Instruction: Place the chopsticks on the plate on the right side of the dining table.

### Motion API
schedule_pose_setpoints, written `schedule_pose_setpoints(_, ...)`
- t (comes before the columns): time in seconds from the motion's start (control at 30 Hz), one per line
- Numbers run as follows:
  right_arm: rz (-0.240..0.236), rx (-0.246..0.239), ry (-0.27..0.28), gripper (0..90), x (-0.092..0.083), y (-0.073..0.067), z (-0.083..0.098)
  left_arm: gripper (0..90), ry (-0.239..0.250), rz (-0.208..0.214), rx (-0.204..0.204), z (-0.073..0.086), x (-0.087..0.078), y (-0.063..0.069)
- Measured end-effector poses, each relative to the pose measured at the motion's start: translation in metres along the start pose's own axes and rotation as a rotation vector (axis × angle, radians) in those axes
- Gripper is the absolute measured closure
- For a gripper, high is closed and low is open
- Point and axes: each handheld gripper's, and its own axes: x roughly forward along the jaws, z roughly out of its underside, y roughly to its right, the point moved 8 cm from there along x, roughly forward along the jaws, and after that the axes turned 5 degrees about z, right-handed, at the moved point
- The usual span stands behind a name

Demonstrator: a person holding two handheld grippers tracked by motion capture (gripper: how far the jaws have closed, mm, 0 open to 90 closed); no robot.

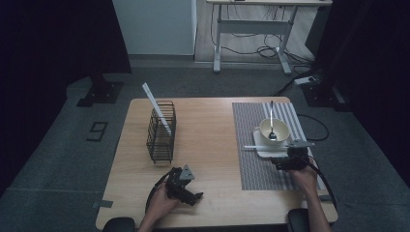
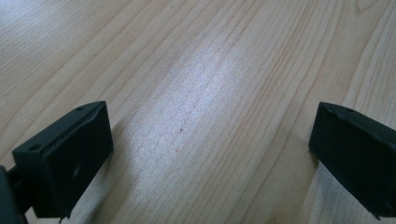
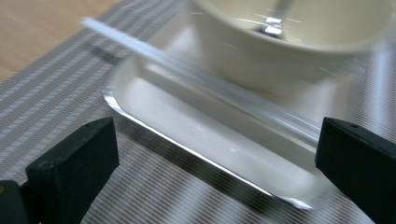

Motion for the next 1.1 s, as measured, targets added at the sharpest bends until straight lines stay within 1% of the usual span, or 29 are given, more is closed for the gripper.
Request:
schedule_pose_setpoints(0.1,0.054,0.042,-0.006,0.0,-0.006,0.022,0.008,0.0,0.0,0.0,0.0,0.0,0.0,0.0)
schedule_pose_setpoints(0.17,0.084,0.066,-0.009,0.0,-0.008,0.034,0.013,0.0,0.001,0.001,0.0,0.0,0.0,0.0)
schedule_pose_setpoints(0.27,0.11,0.103,-0.011,0.0,-0.009,0.046,0.019,0.0,0.001,0.001,0.001,0.0,0.0,0.0)
schedule_pose_setpoints(0.33,0.12,0.109,-0.013,0.0,-0.008,0.05,0.021,0.0,0.0,0.001,0.003,0.0,0.001,0.0)
schedule_pose_setpoints(0.43,0.137,0.122,-0.008,0.0,-0.005,0.054,0.02,0.0,0.001,0.001,0.003,-0.001,0.001,0.0)
schedule_pose_setpoints(0.53,0.14,0.133,-0.001,0.0,-0.001,0.055,0.019,0.0,0.0,0.001,0.003,-0.001,0.001,0.0)
schedule_pose_setpoints(0.67,0.149,0.155,-0.005,0.0,0.004,0.058,0.019,0.0,0.0,0.001,0.003,-0.001,0.001,0.0)
schedule_pose_setpoints(0.9,0.151,0.179,-0.012,0.0,0.009,0.057,0.02,0.0,0.0,0.002,0.004,-0.001,0.001,0.001)
schedule_pose_setpoints(1.1,0.149,0.186,-0.006,0.0,0.01,0.056,0.02,0.0,0.0,0.002,0.004,-0.001,0.001,0.001)
